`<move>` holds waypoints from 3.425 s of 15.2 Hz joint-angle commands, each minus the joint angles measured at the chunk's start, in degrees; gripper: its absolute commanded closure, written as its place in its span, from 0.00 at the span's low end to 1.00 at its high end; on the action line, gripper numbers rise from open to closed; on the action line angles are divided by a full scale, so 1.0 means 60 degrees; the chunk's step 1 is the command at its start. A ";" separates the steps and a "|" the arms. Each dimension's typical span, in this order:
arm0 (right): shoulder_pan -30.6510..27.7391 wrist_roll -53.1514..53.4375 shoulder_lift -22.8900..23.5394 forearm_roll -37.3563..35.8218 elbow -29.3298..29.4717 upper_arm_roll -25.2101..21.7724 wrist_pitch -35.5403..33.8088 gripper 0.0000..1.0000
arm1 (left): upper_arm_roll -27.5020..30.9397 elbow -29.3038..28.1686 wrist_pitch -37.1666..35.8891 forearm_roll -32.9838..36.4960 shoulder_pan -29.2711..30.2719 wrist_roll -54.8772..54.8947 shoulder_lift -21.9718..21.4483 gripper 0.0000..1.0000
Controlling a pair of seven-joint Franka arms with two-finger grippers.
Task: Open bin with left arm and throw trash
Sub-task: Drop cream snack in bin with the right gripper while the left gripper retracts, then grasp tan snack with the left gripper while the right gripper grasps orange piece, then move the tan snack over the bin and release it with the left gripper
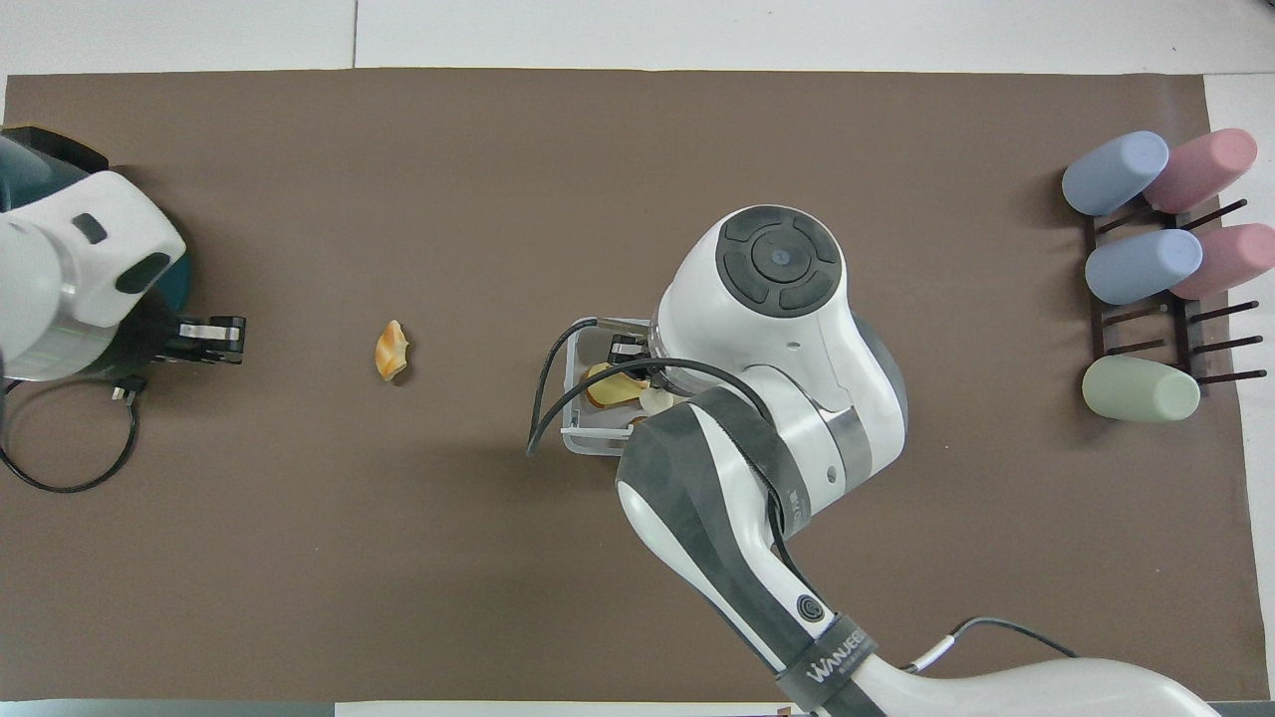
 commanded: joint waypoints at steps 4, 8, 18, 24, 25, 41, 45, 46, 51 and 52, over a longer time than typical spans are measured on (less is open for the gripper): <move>0.0133 0.0764 -0.0343 0.0725 -0.0840 -0.0024 0.0893 0.23 | -0.0093 0.2341 -0.1504 0.0006 0.0949 0.0759 0.0930 0.06; 0.0148 0.0735 -0.0299 0.0710 -0.0766 -0.0024 0.0967 0.00 | -0.0123 0.2332 -0.1113 -0.0038 0.0922 0.0716 0.1180 0.05; 0.0032 -0.0211 -0.0226 -0.0295 -0.0504 -0.0039 0.0909 0.00 | -0.0167 -0.1579 0.3280 -0.0009 -0.0192 0.0057 0.1516 0.00; -0.1753 -0.5061 -0.0122 -0.1062 -0.0880 -0.0082 0.1521 0.00 | -0.0167 -0.3249 0.5726 -0.0009 -0.0762 0.0056 0.2249 0.00; -0.2076 -0.5370 -0.0210 -0.1062 -0.1420 -0.0068 0.1915 0.00 | -0.0167 -0.3367 0.6165 -0.0009 -0.0792 0.0056 0.2439 0.00; -0.3471 -0.5256 0.0024 -0.2380 -0.3432 -0.0068 0.3092 0.00 | -0.0240 -0.0235 0.2976 -0.0228 -0.2723 -0.3470 0.2601 1.00; -0.3369 -0.5256 -0.0079 -0.2380 -0.3652 -0.0053 0.2535 0.00 | -0.0240 -0.0087 0.3779 -0.0666 -0.3895 -0.3986 0.2689 1.00; -0.3368 -0.5271 -0.0079 -0.2380 -0.3637 -0.0053 0.2418 0.00 | -0.0240 -0.0102 0.3926 -0.0784 -0.4144 -0.3986 0.2675 1.00; -0.3353 -0.5373 -0.0108 -0.2380 -0.3608 -0.0039 0.2124 0.25 | -0.0225 -0.0233 0.4762 -0.0844 -0.4953 -0.3987 0.2646 0.04; -0.3339 -0.5373 -0.0108 -0.2380 -0.3622 -0.0039 0.2095 0.32 | -0.0225 -0.0205 0.4690 -0.0844 -0.4938 -0.4001 0.2646 0.00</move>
